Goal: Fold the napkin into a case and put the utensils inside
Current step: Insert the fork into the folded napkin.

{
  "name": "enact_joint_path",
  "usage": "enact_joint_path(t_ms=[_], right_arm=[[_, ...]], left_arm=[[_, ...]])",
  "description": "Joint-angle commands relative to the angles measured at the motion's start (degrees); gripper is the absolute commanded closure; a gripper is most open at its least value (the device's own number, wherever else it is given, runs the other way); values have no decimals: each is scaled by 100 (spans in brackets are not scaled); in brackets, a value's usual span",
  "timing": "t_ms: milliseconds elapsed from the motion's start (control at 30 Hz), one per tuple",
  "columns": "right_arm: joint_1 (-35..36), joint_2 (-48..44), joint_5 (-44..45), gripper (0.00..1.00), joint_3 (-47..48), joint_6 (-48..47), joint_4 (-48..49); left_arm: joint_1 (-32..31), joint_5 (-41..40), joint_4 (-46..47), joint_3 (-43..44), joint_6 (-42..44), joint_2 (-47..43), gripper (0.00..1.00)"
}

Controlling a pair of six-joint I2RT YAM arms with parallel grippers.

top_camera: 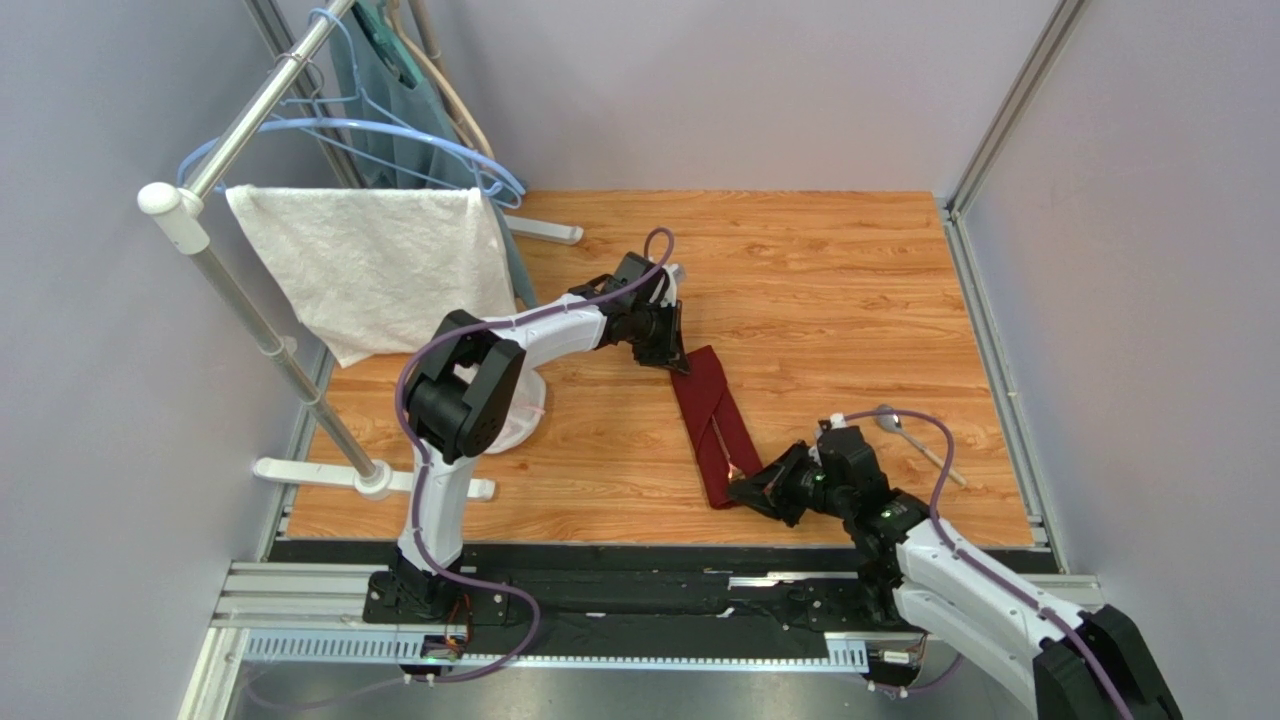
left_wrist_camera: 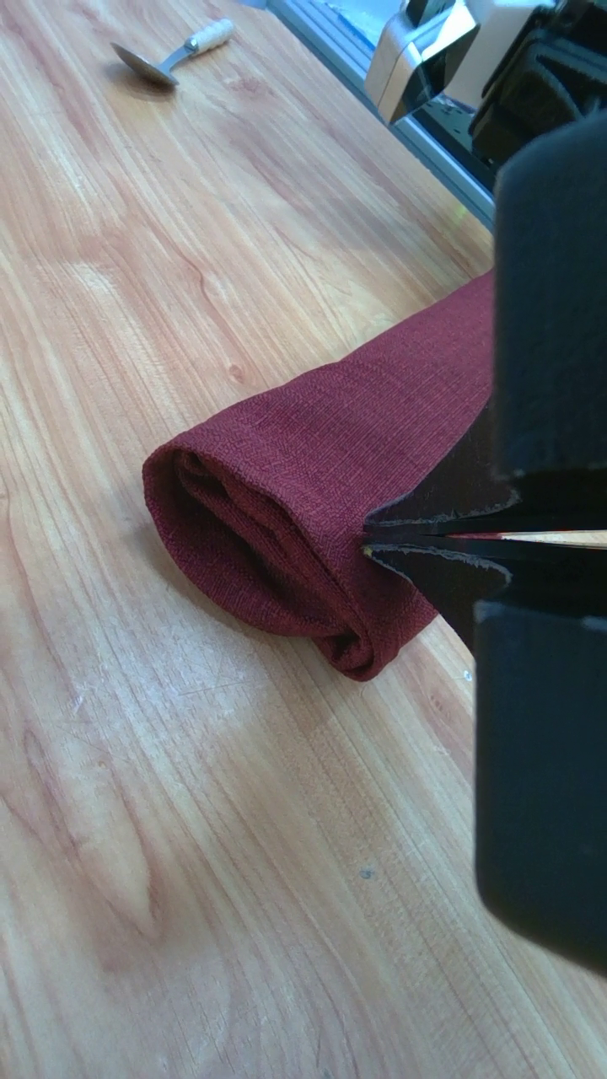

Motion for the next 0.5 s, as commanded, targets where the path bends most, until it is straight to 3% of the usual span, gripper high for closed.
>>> enact_joint_path(t_ms=[0, 467], right_arm=[[147, 396, 186, 100, 20, 73, 988], [323, 1459, 353, 100, 204, 100, 2114]], left_arm=[[11, 93, 170, -55, -65, -124, 100], [2, 128, 267, -196, -74, -177, 100]])
